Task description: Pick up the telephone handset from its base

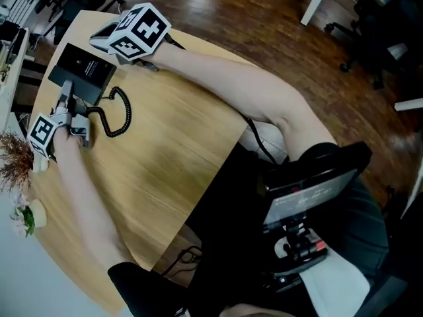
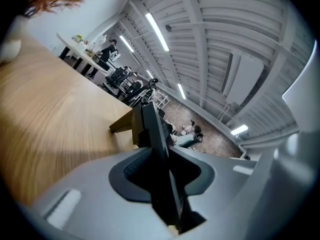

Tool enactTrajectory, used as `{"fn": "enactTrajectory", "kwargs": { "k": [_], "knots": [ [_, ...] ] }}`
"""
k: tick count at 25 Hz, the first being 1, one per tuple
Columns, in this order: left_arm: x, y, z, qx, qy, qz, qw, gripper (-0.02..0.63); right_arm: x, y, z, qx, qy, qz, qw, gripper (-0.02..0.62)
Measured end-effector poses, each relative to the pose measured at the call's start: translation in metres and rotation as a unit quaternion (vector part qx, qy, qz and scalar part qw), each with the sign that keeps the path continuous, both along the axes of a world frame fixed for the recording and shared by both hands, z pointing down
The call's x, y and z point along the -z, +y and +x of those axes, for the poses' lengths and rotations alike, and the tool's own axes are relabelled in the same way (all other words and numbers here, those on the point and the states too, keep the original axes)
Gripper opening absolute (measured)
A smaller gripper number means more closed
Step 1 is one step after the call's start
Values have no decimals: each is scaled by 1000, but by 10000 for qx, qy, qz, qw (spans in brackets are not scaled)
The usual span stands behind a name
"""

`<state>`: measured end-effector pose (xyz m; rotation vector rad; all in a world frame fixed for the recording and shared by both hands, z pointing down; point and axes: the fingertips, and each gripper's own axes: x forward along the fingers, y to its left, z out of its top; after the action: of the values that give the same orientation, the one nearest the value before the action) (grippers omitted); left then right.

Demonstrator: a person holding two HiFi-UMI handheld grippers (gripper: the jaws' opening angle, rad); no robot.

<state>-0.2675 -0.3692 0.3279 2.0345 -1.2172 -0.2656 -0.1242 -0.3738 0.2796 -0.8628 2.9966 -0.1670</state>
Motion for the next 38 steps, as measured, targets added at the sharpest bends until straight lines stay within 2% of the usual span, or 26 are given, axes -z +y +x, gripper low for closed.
{"fn": "enactTrajectory", "kwargs": {
  "k": [4,8,11,13,16,19,23,28,34,36,38],
  "knots": [
    [1,0,5,-62,528,314,9981,89,-9,3,7,-59,75,-64,9999,3],
    [17,15,12,126,1149,413,9924,81,-5,7,13,-39,67,-24,10000,3],
    [32,25,3,224,1739,517,9832,80,-4,6,5,37,32,13,10000,3],
    [47,34,0,197,1995,685,9773,80,-3,6,1,82,20,22,10000,3],
    [77,54,10,-21,2310,1022,9676,80,-3,8,3,90,3,-3,10000,3],
    [115,80,28,-352,2588,1455,9543,80,-2,12,11,37,-29,3,10000,3],
    [176,132,48,-902,2610,2140,9370,80,10,18,11,-8,-71,209,9998,3],
    [240,205,74,-1333,2770,2917,9057,80,24,29,2,54,12,470,9989,3],
    [284,268,81,-1563,2597,3556,8841,80,53,53,-3,82,330,1331,9905,3],
    [292,286,80,-1613,2504,3728,8788,80,60,61,-3,90,356,1503,9880,3],
    [295,308,78,-1624,2471,3951,8698,80,68,74,3,100,286,1632,9861,3]
  ]
}}
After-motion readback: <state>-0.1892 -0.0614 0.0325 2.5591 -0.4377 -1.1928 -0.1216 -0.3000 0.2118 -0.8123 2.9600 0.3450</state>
